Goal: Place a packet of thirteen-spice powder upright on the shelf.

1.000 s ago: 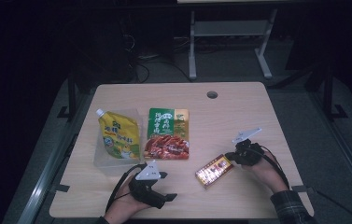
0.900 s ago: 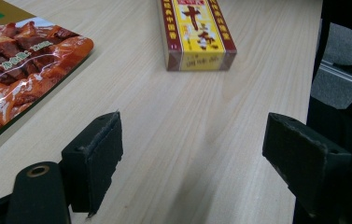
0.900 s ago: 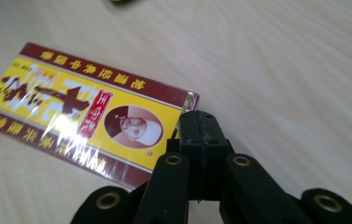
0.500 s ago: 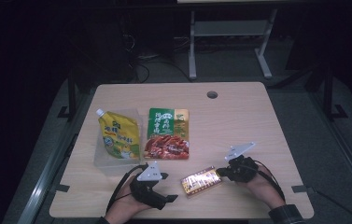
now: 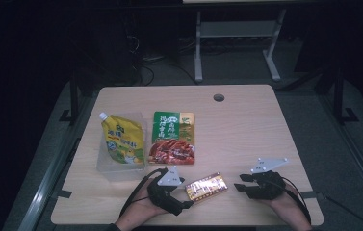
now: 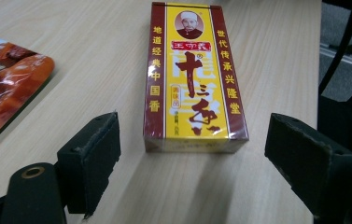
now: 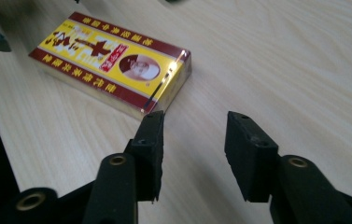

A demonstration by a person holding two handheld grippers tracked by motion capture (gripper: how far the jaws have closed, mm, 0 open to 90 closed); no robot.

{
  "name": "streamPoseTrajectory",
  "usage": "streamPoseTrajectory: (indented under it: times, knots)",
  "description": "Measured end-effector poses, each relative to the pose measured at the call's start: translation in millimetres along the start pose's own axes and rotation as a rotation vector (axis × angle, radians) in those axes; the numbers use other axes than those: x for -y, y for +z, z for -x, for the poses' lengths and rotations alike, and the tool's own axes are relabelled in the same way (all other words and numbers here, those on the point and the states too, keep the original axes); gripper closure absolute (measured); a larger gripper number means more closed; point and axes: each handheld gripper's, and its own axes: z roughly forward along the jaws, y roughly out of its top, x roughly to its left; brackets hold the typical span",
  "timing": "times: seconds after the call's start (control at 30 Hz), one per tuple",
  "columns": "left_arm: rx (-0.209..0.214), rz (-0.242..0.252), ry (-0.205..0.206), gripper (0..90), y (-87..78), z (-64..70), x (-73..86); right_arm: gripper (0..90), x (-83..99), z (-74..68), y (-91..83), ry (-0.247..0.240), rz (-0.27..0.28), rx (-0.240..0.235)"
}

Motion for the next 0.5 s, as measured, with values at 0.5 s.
streamPoseTrajectory:
  times: [0.5]
  knots:
    - [0.004,-0.058,0.026,18.9,21.4,0.7,-3.7,49.4,6.0,-2.9,-1.3,-0.005,0.001,0.011]
